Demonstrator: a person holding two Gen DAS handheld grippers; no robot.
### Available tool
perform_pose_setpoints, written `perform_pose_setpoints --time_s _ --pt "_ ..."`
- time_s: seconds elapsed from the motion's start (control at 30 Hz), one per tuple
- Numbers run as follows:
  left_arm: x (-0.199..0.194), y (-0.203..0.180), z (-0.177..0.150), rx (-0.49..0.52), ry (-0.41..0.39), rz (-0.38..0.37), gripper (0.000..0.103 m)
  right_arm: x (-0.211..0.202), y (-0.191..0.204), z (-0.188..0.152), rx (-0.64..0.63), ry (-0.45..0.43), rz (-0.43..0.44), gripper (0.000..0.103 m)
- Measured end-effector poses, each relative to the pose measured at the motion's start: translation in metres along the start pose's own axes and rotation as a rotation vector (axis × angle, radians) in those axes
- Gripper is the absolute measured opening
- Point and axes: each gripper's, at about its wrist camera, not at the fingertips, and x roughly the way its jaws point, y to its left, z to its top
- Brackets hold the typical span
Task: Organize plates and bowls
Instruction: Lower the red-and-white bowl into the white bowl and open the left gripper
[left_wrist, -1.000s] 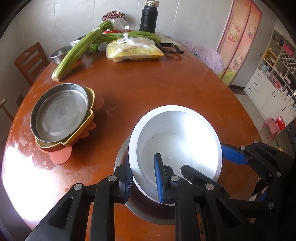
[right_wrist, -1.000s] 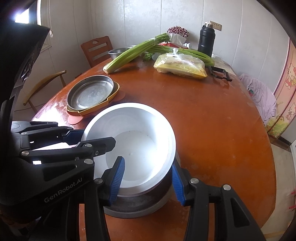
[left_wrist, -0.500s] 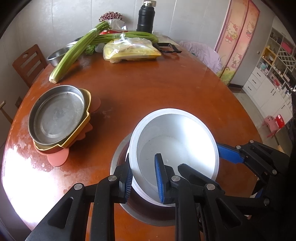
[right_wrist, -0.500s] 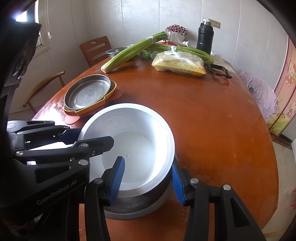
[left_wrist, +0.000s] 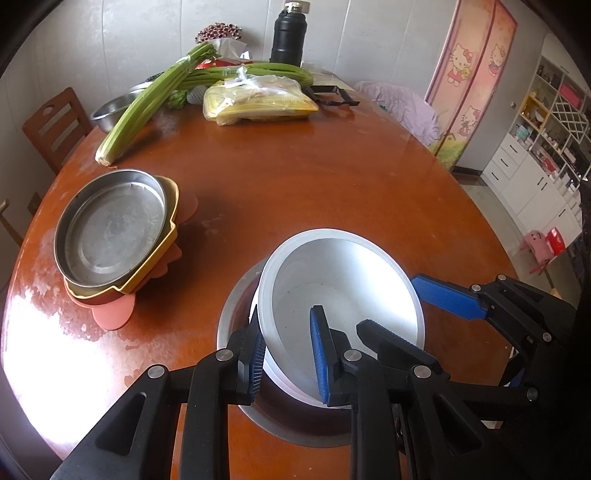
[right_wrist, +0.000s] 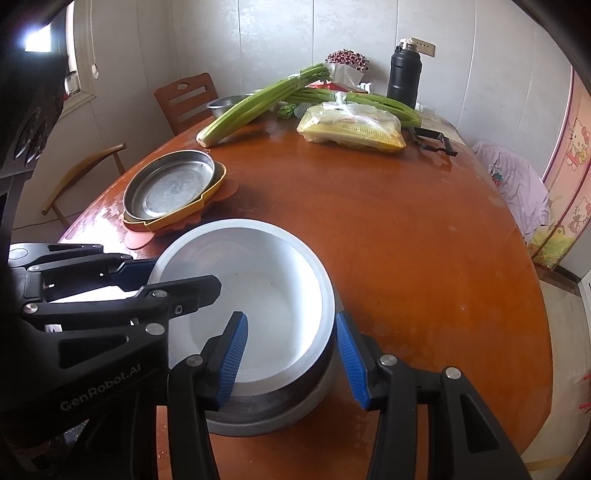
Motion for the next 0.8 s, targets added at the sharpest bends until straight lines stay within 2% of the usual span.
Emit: perform_pose_setpoints --time_s 0.5,0.57,0.7,0.8 --pt "-0.006 0.004 -0.002 -0.008 -0.011 -0.019 0.025 -0.004 -0.004 -0.001 0.024 -0.010 -0.016 0.050" --pt "-0.008 0.005 -0.002 -0.008 -0.018 -0.023 0.026 -0.004 -0.005 -0.001 0.030 -0.010 -0.020 0.050" --pt "-0.013 0.008 -0.001 -0.013 -0.035 -0.027 0.038 -0.008 -0.007 0.000 0.037 -0.023 -0.019 0.054" --pt "-0.016 0.011 0.000 -0.024 -0.045 -0.030 0.040 -0.011 -0.008 0.002 0.040 -0.036 -0.018 0.056"
